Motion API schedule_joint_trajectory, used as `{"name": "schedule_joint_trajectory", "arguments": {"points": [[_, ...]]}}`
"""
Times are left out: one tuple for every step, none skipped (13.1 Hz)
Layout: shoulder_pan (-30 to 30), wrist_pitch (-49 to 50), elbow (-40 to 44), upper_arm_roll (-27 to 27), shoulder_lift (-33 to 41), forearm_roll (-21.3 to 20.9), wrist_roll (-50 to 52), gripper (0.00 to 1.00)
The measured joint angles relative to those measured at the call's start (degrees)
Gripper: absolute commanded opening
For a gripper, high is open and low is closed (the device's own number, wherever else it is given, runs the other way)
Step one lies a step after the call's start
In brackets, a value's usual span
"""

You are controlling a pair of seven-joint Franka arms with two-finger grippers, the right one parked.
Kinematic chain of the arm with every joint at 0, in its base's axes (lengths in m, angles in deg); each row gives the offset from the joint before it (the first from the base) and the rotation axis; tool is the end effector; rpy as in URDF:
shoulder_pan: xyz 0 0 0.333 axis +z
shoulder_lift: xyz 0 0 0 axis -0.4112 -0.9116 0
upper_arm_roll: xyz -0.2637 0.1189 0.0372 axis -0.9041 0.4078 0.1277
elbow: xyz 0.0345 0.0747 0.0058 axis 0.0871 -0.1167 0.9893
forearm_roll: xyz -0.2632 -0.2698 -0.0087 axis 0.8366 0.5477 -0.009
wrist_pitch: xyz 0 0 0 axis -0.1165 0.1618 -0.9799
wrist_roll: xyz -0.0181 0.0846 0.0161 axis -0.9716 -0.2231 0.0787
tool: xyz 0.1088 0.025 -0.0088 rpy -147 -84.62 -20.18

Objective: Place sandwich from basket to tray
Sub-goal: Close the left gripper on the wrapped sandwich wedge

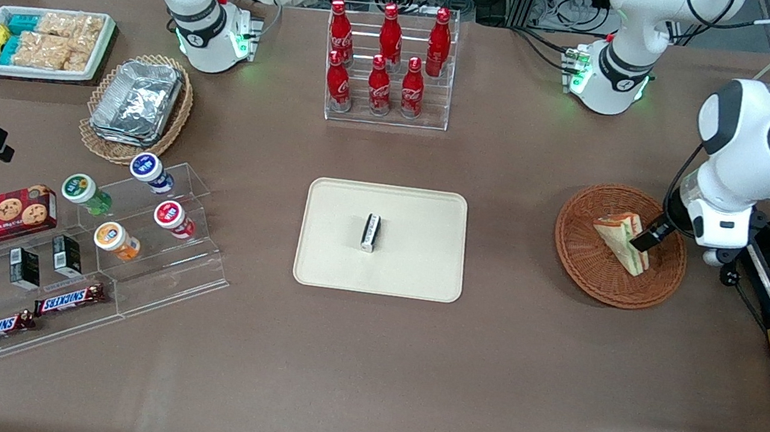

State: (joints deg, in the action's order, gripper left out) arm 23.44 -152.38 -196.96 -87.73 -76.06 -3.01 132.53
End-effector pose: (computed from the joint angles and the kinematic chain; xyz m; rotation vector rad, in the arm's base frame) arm 0.4605 -0.0210 0.3302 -2.8654 -1.2657 0.0209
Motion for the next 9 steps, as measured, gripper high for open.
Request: {"name": "schedule_joint_trajectory", "arguments": {"points": [[0.01,-0.74,-0.96,0.0,-0.32,0.0,0.03,1.0],[0.04,-1.41,-1.51,0.0,-0.78,0.0,0.06,1.0],[0.1,-2.22,-1.83,0.0,-1.39,0.0,0.06,1.0],[0.17,-3.49,-2.31,0.01,-2.14,0.0,0.07,1.0],[0.23,-4.84,-2.92,0.05,-2.87,0.0,0.07,1.0],[0.26,-6.12,-3.57,0.1,-3.67,0.0,0.07,1.0],[0.26,-7.2,-4.13,0.15,-4.47,0.0,0.07,1.0],[0.27,-8.19,-4.64,0.19,-5.27,-0.01,0.07,1.0],[0.27,-9.18,-5.06,0.23,-6.08,-0.04,0.06,1.0]]}}
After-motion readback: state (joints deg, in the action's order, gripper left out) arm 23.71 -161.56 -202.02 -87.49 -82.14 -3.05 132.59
